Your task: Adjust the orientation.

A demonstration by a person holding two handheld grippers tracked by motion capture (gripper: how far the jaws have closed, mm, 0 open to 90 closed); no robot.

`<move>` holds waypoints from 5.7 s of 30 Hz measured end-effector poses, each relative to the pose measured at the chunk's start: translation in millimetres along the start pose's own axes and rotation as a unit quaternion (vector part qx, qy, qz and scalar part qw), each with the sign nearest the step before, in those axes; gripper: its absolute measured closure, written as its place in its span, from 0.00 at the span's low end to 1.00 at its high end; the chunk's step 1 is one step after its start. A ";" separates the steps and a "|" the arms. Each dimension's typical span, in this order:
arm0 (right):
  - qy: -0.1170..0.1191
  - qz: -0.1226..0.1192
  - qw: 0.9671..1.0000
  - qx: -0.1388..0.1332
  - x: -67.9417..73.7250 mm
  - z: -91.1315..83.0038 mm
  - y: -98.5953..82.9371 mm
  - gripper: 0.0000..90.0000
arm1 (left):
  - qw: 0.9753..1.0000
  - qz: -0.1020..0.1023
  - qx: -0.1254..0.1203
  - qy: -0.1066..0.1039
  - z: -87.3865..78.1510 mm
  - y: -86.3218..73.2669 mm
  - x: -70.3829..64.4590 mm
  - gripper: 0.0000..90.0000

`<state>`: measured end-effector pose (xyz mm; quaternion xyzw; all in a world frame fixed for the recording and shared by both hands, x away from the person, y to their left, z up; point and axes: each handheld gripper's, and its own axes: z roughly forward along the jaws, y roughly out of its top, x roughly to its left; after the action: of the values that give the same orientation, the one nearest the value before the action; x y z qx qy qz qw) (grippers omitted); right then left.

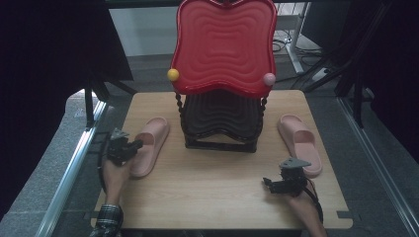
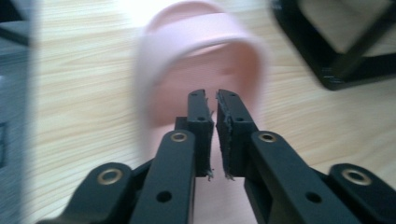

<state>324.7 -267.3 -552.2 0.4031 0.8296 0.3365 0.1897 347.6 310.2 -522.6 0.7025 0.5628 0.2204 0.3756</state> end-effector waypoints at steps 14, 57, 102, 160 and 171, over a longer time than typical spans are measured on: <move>0.000 -0.001 1.000 -0.001 -0.1 0.1 0.0 0.09 | 1.000 0.000 0.011 0.017 33.8 3.4 20.8 0.73; -0.001 -0.001 1.000 -0.002 -0.2 0.2 -0.1 0.09 | 0.973 -0.016 -0.208 0.096 21.4 60.1 -2.5 0.93; 0.000 -0.001 1.000 -0.002 -0.3 0.3 -0.1 0.09 | 0.931 -0.046 -0.358 0.058 -54.5 196.4 -33.3 0.93; 0.001 -0.001 1.000 -0.001 -0.1 0.1 0.1 0.09 | 0.946 0.020 -0.323 0.019 -54.8 314.2 -124.1 0.76; 0.001 0.000 1.000 -0.001 0.0 0.1 0.0 0.09 | 0.930 0.033 -0.365 0.034 -72.7 293.9 -118.7 0.69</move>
<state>324.8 -267.3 -552.3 0.4025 0.8295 0.3377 0.1894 446.2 192.3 -236.0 0.5271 0.4329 0.4463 0.5792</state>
